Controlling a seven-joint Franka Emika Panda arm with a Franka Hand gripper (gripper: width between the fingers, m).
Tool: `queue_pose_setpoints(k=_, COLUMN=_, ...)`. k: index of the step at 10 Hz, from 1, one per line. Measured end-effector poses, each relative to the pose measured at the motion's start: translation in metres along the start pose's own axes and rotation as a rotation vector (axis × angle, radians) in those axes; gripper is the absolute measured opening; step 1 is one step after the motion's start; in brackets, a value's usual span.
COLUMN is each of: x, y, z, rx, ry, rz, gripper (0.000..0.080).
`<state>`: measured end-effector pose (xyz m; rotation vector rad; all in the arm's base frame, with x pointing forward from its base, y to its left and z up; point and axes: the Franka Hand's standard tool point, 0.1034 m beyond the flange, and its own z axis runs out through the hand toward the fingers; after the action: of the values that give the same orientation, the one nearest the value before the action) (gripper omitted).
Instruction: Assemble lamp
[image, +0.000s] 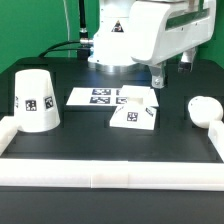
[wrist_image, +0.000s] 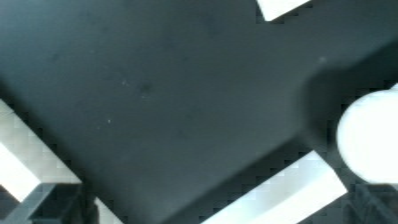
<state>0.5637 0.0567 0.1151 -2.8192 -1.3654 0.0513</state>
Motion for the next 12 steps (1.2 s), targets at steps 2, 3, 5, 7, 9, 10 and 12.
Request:
queue_pose_setpoints(k=2, x=0.0, y=0.0, z=0.0, rx=0.0, ry=0.0, rz=0.0, gripper=0.0699)
queue_pose_setpoints(k=3, x=0.0, y=0.0, z=0.0, rx=0.0, ry=0.0, rz=0.0, gripper=0.0699)
queue_pose_setpoints(k=5, x=0.0, y=0.0, z=0.0, rx=0.0, ry=0.0, rz=0.0, gripper=0.0699)
queue_pose_setpoints(k=7, x=0.0, y=0.0, z=0.0, rx=0.0, ry=0.0, rz=0.0, gripper=0.0699)
queue_pose_setpoints(k=9, x=-0.02, y=-0.006, z=0.004, rx=-0.014, ry=0.007, rz=0.013, gripper=0.0699)
queue_pose_setpoints(k=10, x=-0.042, y=-0.017, z=0.007, rx=-0.012, ry=-0.004, rz=0.026, gripper=0.0699)
queue_pose_setpoints(k=12, x=-0.067, y=-0.023, z=0.013, rx=-0.01, ry=-0.013, rz=0.041, gripper=0.0699)
